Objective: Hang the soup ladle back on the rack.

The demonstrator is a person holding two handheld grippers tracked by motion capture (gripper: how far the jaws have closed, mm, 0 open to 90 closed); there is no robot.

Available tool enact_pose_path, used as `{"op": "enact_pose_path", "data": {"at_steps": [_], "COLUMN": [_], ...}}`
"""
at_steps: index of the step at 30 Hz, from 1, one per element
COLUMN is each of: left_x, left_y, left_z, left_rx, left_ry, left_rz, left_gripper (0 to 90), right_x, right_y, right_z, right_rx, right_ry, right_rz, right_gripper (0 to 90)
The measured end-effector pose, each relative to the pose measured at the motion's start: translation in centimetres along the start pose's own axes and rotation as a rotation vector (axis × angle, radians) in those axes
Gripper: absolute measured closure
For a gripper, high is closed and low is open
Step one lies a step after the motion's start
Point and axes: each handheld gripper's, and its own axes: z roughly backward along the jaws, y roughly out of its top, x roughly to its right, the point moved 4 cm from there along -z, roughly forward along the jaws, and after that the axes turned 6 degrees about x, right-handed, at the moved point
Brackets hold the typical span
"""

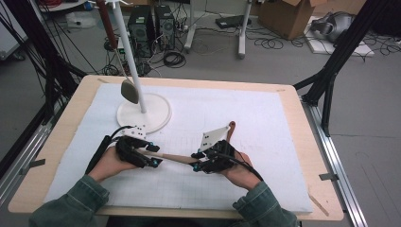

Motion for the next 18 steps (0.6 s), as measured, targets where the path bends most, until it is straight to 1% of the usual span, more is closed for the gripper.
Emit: {"op": "enact_pose_path", "data": {"at_steps": [1,3,5,7,10,15,18], "left_x": [-0.01,0.06,0.04,0.02,0.02,0.02,0.1], "left_y": [0.0,0.04,0.1,0.14,0.25,0.35,0.4], "left_z": [-0.04,-0.13,-0.05,0.06,0.16,0.35,0.48], "left_rx": [-0.004,-0.001,-0.004,-0.003,0.0,0.004,0.01], "left_ry": [-0.003,0.006,0.01,0.021,0.027,0.027,0.022], "left_rz": [-0.002,0.0,-0.008,-0.001,-0.01,-0.011,-0.012], "left_gripper": [43.2,44.5,46.9,49.5,52.8,54.8,56.8], "right_x": [0.02,0.01,-0.01,0.01,0.03,0.19,0.44], "right_y": [0.09,0.31,0.5,0.64,0.84,1.01,1.04], "right_z": [0.02,0.11,0.2,0.3,0.39,0.6,0.78], "right_rx": [0.0,0.004,0.01,0.011,0.018,0.035,0.056], "right_ry": [0.001,0.001,0.002,0.001,0.001,-0.002,-0.01], "right_rz": [0.004,0.009,0.011,0.014,0.014,0.002,-0.017], "right_gripper": [67.7,67.7,67.8,67.7,67.7,67.7,67.4]}}
